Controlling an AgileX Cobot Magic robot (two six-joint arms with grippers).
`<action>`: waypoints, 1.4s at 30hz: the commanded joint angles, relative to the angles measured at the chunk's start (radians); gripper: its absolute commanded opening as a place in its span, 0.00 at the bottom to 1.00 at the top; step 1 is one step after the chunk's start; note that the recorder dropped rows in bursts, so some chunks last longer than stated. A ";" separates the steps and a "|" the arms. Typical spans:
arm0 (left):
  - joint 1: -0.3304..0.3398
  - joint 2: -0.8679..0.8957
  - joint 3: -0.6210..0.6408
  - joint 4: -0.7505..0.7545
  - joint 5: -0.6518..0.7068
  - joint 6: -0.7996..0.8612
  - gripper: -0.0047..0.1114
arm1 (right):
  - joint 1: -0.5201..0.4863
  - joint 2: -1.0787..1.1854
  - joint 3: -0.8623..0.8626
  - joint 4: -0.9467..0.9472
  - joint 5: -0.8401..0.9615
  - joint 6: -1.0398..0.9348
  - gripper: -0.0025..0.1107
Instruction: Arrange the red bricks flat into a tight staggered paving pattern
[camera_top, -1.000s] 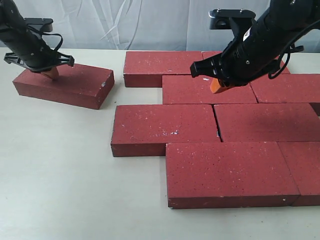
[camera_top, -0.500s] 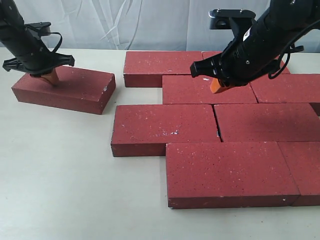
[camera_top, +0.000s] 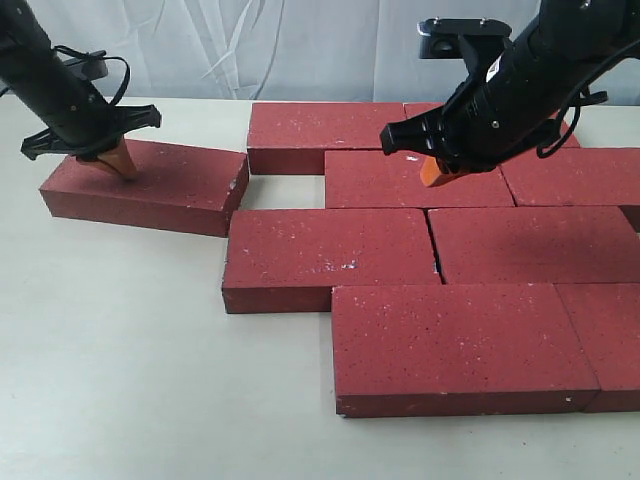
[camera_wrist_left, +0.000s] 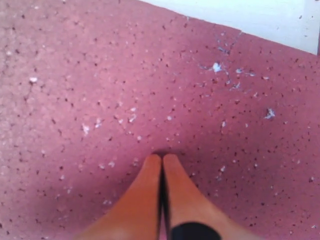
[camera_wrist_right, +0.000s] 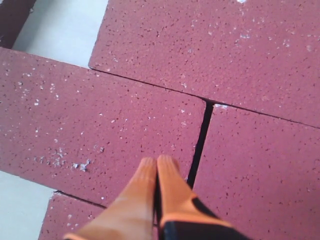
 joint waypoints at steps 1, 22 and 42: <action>-0.010 0.003 0.002 -0.016 0.003 -0.004 0.04 | -0.005 -0.006 0.003 -0.002 -0.008 0.000 0.02; 0.035 -0.087 0.002 0.096 -0.065 -0.004 0.04 | 0.004 -0.006 0.003 0.027 0.007 -0.044 0.02; 0.192 -0.082 0.002 0.114 -0.201 -0.004 0.04 | 0.218 0.215 -0.297 0.088 0.065 -0.059 0.02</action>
